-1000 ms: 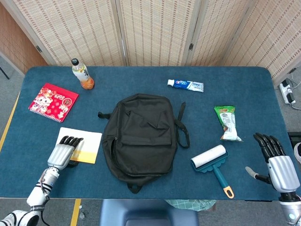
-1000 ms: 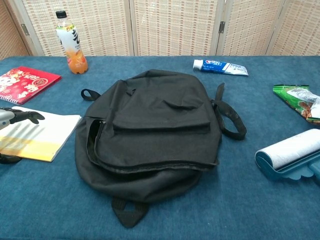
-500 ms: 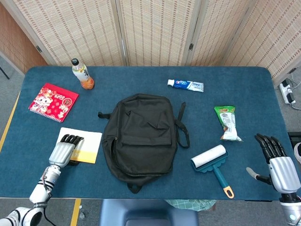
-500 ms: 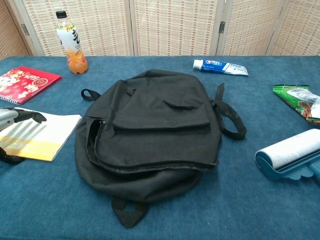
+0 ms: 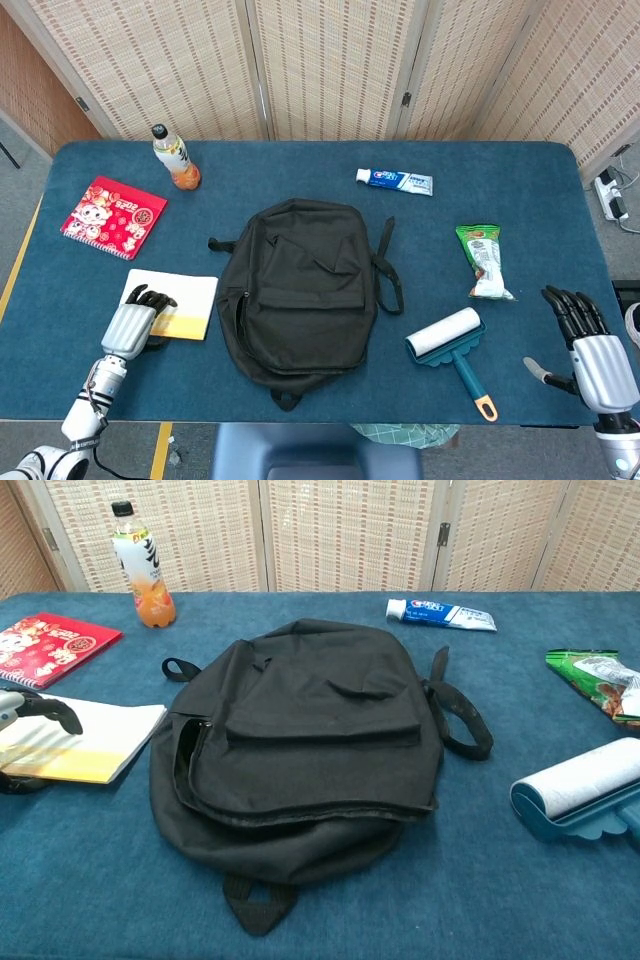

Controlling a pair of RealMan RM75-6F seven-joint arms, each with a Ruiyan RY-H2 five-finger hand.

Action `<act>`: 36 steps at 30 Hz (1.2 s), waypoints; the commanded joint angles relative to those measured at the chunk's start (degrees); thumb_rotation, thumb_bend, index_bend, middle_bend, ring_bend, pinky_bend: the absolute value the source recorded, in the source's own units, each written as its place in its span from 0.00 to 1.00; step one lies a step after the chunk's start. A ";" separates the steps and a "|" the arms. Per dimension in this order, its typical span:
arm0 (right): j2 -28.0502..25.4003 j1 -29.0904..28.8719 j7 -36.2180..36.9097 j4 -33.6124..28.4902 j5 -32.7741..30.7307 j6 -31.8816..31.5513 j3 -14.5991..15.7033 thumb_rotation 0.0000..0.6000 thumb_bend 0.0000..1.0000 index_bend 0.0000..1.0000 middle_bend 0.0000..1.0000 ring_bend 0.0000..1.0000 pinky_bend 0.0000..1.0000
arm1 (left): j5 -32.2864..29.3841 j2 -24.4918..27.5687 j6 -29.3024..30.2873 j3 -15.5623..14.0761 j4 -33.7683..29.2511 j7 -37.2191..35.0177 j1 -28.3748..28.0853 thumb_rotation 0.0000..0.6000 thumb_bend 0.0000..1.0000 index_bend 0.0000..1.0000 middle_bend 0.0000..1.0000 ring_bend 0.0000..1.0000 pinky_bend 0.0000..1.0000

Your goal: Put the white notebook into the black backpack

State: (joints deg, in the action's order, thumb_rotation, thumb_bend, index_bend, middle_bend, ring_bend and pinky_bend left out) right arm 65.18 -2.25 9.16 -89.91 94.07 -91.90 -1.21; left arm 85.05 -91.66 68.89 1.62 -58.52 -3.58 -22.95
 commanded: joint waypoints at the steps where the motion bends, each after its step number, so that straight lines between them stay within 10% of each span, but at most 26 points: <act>1: 0.00 0.03 -0.07 -0.04 -0.02 0.00 0.00 1.00 0.20 0.03 0.12 0.10 0.07 | 0.26 0.00 0.60 0.08 -0.26 -0.11 0.10 1.00 0.31 0.37 0.35 0.26 0.16; 36: 0.01 0.37 0.49 0.65 -1.14 0.52 -0.26 1.00 0.20 0.03 0.12 0.11 0.07 | -5.18 -16.52 12.28 10.71 23.77 -11.19 -1.42 1.00 0.41 0.43 0.42 0.35 0.23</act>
State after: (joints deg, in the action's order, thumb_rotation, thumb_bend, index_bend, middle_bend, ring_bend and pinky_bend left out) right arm 65.20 -1.87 9.64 -89.27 92.96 -91.40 -1.46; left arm 80.09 -107.87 80.84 12.03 -35.13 -14.52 -24.29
